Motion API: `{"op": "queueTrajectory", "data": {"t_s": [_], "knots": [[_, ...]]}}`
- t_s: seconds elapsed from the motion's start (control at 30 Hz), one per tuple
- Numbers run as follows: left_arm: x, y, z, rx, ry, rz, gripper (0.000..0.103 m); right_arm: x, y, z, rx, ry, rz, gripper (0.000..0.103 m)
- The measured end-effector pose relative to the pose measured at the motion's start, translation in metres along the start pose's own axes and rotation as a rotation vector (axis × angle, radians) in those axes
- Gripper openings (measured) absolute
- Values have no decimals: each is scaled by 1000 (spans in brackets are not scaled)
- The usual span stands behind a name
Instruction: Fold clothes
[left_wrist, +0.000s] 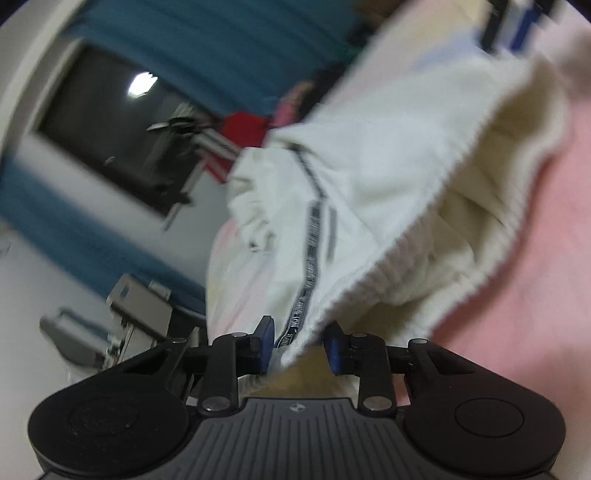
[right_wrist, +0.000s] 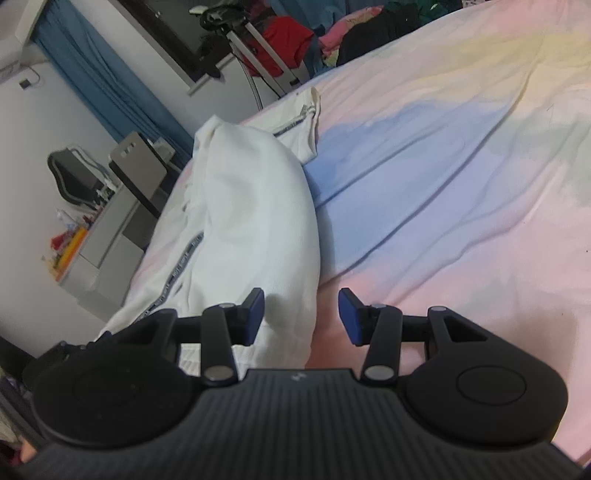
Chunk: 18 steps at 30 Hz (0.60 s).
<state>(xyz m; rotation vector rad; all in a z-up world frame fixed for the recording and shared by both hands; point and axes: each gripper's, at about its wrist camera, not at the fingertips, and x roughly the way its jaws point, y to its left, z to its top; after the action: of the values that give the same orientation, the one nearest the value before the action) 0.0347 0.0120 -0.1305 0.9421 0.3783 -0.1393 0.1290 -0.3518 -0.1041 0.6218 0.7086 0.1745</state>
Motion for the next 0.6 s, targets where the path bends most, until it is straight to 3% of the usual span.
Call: {"op": "queueTrajectory", "data": {"t_s": [0.17, 0.27, 0.33, 0.5, 0.57, 0.6], "knots": [[-1, 67, -1, -433, -37, -8, 26, -4, -1, 3, 22, -48, 24, 48], [15, 100, -19, -663, 27, -36, 24, -2, -1, 2, 26, -47, 38, 48], [31, 111, -36, -760, 107, -72, 24, 3, 1, -1, 22, -24, 50, 48], [47, 109, -57, -774, 238, -152, 25, 19, 5, -10, 43, 58, 113, 52], [52, 108, -66, -773, 287, -184, 26, 25, 7, -14, 53, 81, 131, 68], [52, 109, -68, -781, 293, -197, 26, 28, 8, -16, 52, 92, 141, 70]]}}
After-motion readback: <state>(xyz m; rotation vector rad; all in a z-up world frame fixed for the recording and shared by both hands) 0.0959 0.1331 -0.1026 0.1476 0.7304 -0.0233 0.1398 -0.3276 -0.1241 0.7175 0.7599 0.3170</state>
